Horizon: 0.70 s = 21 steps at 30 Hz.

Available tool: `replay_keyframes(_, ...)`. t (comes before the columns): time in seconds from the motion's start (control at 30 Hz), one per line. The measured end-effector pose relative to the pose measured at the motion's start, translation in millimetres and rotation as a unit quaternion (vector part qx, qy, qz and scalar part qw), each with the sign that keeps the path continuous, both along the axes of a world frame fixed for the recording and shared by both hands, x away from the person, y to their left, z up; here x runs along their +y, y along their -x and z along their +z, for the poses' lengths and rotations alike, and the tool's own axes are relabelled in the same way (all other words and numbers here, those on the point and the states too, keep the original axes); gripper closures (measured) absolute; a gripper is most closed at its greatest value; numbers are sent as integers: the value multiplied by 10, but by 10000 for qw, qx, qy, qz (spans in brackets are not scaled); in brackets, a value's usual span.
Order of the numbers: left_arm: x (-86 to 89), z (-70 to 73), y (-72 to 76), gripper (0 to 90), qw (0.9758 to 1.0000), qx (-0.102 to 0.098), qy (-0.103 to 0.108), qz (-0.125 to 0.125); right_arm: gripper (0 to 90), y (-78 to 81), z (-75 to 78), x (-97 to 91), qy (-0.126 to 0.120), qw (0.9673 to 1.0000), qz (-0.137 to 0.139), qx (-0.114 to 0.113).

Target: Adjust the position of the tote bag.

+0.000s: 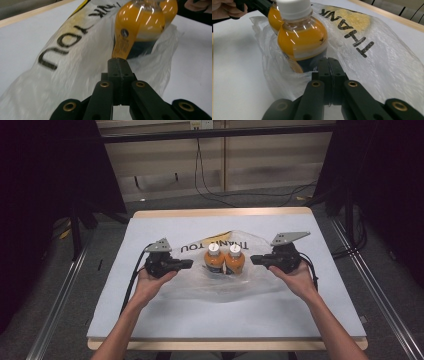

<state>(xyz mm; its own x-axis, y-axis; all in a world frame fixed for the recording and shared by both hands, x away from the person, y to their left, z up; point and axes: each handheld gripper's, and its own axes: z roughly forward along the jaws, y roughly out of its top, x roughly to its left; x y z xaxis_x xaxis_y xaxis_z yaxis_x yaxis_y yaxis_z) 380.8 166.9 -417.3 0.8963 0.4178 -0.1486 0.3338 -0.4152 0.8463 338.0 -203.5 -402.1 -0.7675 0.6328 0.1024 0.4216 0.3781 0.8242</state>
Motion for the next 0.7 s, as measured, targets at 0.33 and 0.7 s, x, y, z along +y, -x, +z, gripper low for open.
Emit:
replay_keyframes(0.33, -241, -116, -84, 900, 9997, 31, -218, -80, 900, -217, -172, 141, 193, 9993, 55, 317)
replay_keyframes(0.7, -344, -264, -126, 900, 9986, 148, -511, -55, 900, -348, -298, 215, 183, 9973, 119, 696)
